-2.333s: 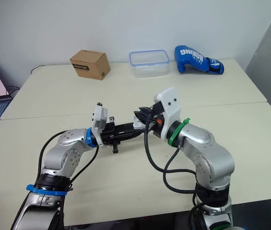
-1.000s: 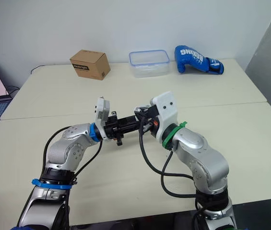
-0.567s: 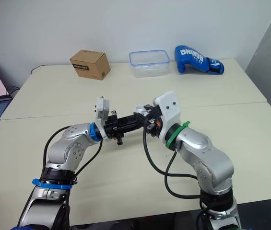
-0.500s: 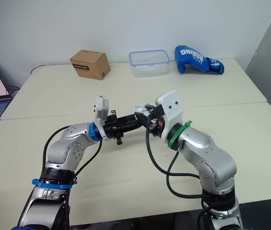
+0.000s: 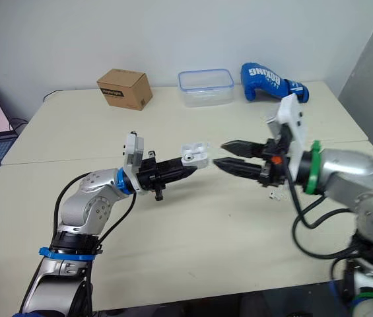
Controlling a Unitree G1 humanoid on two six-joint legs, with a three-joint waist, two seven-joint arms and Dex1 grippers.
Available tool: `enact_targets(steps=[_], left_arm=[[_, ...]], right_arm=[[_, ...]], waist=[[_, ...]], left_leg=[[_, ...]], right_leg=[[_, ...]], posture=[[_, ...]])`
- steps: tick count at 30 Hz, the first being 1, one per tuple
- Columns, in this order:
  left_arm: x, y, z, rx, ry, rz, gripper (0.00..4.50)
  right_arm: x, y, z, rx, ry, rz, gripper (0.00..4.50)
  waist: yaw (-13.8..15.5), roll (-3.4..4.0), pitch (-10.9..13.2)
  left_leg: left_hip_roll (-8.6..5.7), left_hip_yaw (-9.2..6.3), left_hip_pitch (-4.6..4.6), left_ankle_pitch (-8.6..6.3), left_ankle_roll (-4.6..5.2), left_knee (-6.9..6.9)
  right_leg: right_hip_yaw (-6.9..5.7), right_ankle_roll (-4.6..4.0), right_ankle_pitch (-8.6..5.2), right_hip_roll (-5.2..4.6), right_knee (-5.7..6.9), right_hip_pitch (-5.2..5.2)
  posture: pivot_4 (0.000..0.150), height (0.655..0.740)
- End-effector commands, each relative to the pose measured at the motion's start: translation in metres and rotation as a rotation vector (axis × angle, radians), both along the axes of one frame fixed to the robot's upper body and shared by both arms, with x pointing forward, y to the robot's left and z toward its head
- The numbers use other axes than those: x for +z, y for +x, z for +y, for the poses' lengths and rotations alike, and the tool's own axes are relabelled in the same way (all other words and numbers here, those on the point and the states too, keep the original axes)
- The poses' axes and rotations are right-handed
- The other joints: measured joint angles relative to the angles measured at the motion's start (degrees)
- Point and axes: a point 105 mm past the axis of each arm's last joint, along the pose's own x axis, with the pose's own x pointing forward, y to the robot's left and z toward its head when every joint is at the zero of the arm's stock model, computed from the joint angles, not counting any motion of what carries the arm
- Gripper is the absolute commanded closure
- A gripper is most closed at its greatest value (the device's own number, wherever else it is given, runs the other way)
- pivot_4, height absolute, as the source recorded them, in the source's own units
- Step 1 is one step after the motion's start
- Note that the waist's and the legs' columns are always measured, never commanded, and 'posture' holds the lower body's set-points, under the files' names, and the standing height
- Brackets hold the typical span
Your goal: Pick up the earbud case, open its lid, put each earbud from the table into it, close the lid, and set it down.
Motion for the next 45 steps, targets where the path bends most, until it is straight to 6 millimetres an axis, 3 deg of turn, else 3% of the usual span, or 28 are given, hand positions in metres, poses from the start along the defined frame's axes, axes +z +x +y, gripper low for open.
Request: enact_targets(steps=[1, 8, 17, 41, 45], left_arm=[[0.013, -0.008, 0.004, -0.041, -0.028, -0.046, 3.74], [0.013, -0.022, 0.007, -0.083, -0.017, -0.035, 3.74], [0.012, -0.036, 0.008, -0.118, -0.013, -0.005, 3.74], [0.013, -0.037, 0.009, -0.098, -0.011, -0.013, 3.74], [0.013, -0.037, 0.009, -0.096, -0.011, -0.013, 3.74]], right_arm=[[-0.019, 0.027, -0.027, -0.106, -0.171, 0.018, 2.53], [-0.077, 0.058, -0.068, -0.241, -0.451, 0.136, 2.53], [-0.121, 0.078, -0.086, -0.330, -0.506, 0.252, 2.53], [-0.152, 0.073, -0.088, -0.329, -0.553, 0.345, 2.53], [-0.153, 0.073, -0.092, -0.335, -0.568, 0.344, 3.81]], waist=[[-0.03, -0.02, 0.01], [-0.03, -0.04, 0.02], [0.06, -0.03, 0.02], [0.09, -0.03, 0.02], [0.09, -0.03, 0.02]], left_leg=[[0.00, 0.05, 0.00, 0.00, 0.00, 0.02], [0.02, 0.13, -0.03, 0.01, -0.01, 0.00], [0.02, 0.11, -0.03, 0.01, -0.03, 0.01], [0.01, 0.10, -0.03, 0.01, -0.04, 0.01], [0.01, 0.10, -0.03, 0.01, -0.04, 0.02]], right_leg=[[0.03, 0.00, 0.00, -0.01, 0.02, -0.02], [0.08, 0.02, -0.01, -0.02, -0.01, -0.07], [0.09, 0.01, 0.00, -0.03, -0.02, -0.06], [0.07, 0.01, 0.00, -0.04, -0.02, -0.05], [0.08, 0.01, 0.00, -0.04, -0.02, -0.05]], posture=[[0.150, 0.7307], [0.150, 0.7307], [0.150, 0.7307], [0.150, 0.7307], [0.150, 0.7307]])
